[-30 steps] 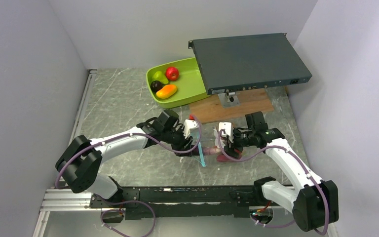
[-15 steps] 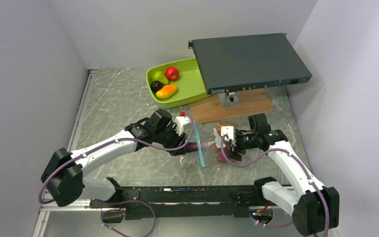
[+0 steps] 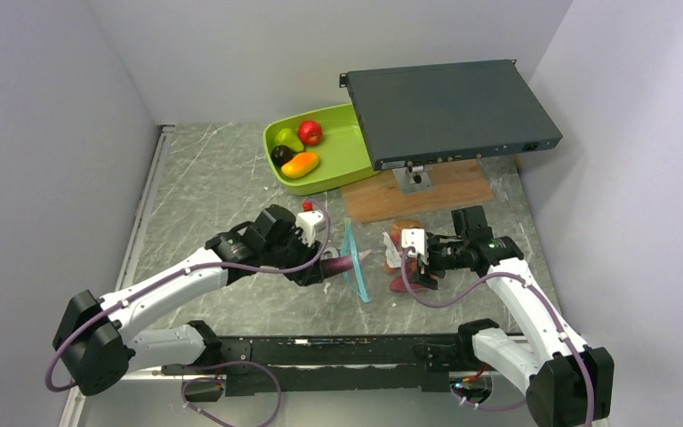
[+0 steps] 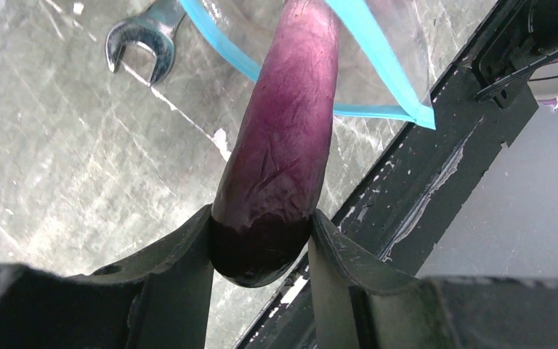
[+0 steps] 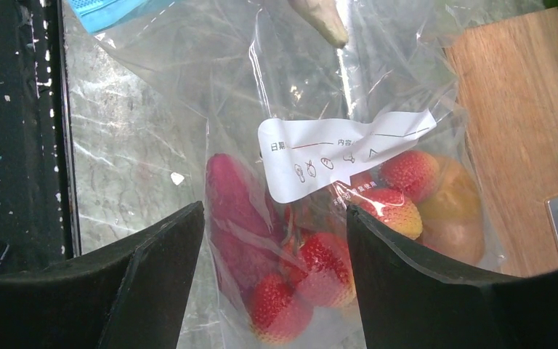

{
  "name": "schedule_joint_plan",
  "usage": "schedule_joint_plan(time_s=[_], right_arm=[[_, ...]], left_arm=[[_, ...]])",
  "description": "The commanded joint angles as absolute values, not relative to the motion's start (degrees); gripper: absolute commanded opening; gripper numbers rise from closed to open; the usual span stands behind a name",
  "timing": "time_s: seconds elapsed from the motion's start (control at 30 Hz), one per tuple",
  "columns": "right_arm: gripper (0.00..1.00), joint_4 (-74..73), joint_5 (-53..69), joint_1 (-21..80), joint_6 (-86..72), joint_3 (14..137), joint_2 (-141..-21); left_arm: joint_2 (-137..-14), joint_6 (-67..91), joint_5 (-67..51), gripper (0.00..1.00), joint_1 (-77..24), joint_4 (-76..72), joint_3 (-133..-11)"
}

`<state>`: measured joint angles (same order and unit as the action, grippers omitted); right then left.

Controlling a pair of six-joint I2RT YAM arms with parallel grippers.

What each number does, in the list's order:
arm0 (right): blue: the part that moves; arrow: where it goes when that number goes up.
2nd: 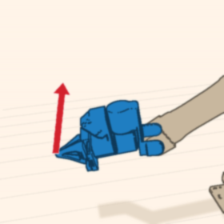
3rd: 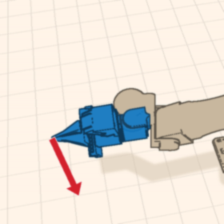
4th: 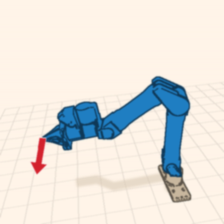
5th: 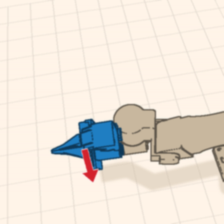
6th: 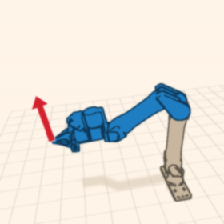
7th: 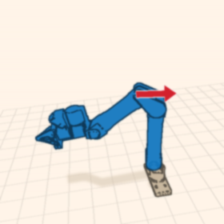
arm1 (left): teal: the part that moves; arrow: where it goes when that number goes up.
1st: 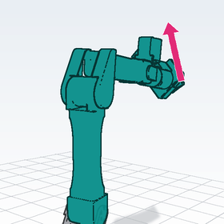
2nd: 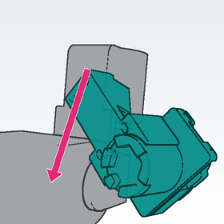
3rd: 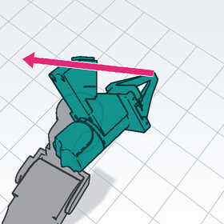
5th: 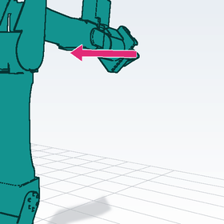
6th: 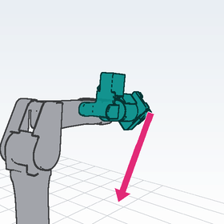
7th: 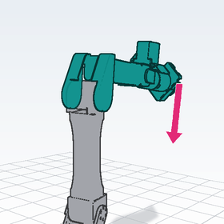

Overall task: Open the zip-top bag and remove the fake food
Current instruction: Pick up the fake vegetable from the zipper food storage bag.

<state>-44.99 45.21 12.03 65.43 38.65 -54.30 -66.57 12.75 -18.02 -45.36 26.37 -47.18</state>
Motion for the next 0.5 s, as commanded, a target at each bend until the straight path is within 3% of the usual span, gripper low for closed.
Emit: schedule_joint_plan(time_s=[0.0,0.47], right_arm=[[0.74,-45.22,47.12,11.86,67.15,39.29,-52.98],[0.74,-44.82,45.26,11.85,67.07,39.28,-52.66]], left_arm=[[-63.06,18.83,-15.63,0.00,-45.56,24.52,-43.66],[-56.36,27.45,-0.39,0.00,-45.57,24.15,-39.89]])
